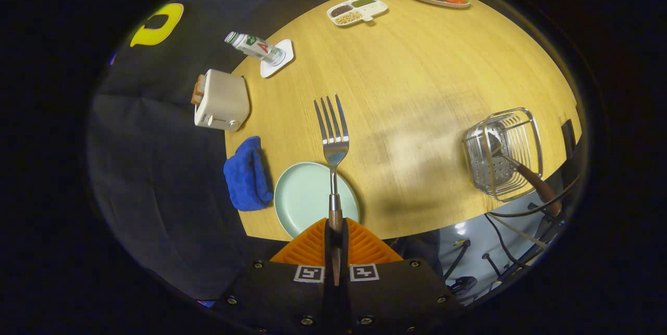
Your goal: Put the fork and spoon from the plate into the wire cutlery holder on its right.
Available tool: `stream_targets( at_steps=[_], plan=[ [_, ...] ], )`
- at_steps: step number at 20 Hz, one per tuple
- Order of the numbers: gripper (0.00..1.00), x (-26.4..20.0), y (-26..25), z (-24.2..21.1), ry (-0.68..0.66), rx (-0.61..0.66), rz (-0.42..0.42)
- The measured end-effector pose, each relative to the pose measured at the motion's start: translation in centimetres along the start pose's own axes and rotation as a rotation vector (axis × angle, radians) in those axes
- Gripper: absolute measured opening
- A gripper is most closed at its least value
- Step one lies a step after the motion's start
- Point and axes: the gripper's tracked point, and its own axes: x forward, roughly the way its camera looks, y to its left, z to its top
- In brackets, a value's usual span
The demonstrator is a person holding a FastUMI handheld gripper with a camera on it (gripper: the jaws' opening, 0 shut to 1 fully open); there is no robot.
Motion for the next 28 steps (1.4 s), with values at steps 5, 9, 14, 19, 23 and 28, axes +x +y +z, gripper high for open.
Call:
stream_targets(
  at_steps=[5, 9, 14, 19, 23, 28],
  plan=[
    [0.03, -2.6, -3.5, 0.7, -0.054, 0.103, -0.011],
    [0.03, -4.1, -6.5, 0.1, -0.066, 0.161, -0.036],
    [0.04, -4.5, -9.8, -1.3, -0.044, 0.230, -0.065],
    [0.03, -3.9, -11.3, -2.3, 0.024, 0.290, -0.069],
    [0.03, -3.4, -11.9, -2.8, 0.066, 0.322, -0.068],
    [0.09, -3.8, -12.4, -1.7, 0.025, 0.338, -0.082]
  ],
)
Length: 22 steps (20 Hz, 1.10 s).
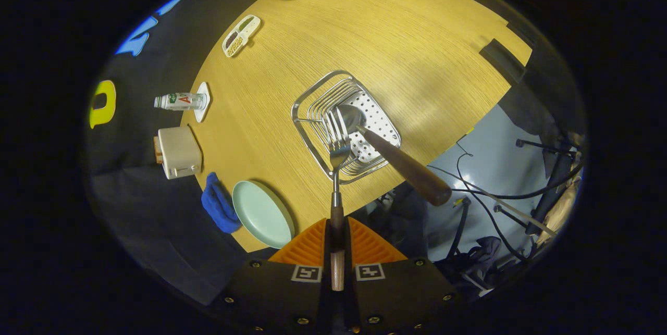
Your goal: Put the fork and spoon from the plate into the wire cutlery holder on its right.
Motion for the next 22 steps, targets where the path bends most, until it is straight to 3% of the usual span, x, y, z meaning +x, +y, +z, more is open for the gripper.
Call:
stream_targets(
  at_steps=[6, 8, 12, 16, 22],
  plan=[
    [0.09, -0.7, 0.2, 0.5, -0.024, 0.005, 0.014],
    [0.19, -1.0, 0.6, 0.6, -0.033, 0.011, 0.030],
    [0.92, -1.2, 0.5, 0.7, -0.059, -0.002, 0.025],
    [0.97, -1.3, 0.2, 1.0, -0.073, 0.004, 0.013],
    [0.98, -2.0, -1.7, 2.4, -0.145, -0.050, -0.103]
  ],
)
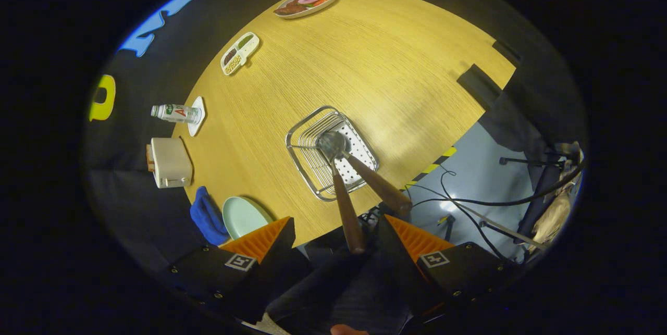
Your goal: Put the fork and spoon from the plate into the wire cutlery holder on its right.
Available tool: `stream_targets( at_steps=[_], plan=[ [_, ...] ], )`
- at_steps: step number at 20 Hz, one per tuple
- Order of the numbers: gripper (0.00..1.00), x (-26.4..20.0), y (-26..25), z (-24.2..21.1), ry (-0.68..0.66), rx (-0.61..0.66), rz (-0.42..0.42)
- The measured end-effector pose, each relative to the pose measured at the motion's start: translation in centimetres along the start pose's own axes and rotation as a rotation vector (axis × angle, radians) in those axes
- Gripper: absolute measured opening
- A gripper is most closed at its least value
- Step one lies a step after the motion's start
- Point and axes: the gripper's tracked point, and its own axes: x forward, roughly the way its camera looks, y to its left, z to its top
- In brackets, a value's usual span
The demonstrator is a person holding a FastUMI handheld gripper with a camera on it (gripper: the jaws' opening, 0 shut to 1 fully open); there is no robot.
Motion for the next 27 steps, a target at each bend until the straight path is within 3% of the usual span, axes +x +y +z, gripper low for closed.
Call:
stream_targets(
  at_steps=[4, 7, 11, 16, 22, 27],
  plan=[
    [0.98, -1.4, -1.5, 2.6, -0.152, -0.078, -0.104],
    [0.98, -3.6, -0.9, 5.3, -0.306, -0.134, -0.125],
    [0.98, -8.2, 1.0, 9.6, -0.585, -0.172, -0.111],
    [0.98, -16.6, 3.2, 13.7, -0.977, -0.277, -0.159],
    [0.98, -26.2, 6.1, 14.4, -1.332, -0.408, -0.246],
    [0.98, -30.1, 8.1, 13.2, -1.461, -0.440, -0.235]
  ],
)
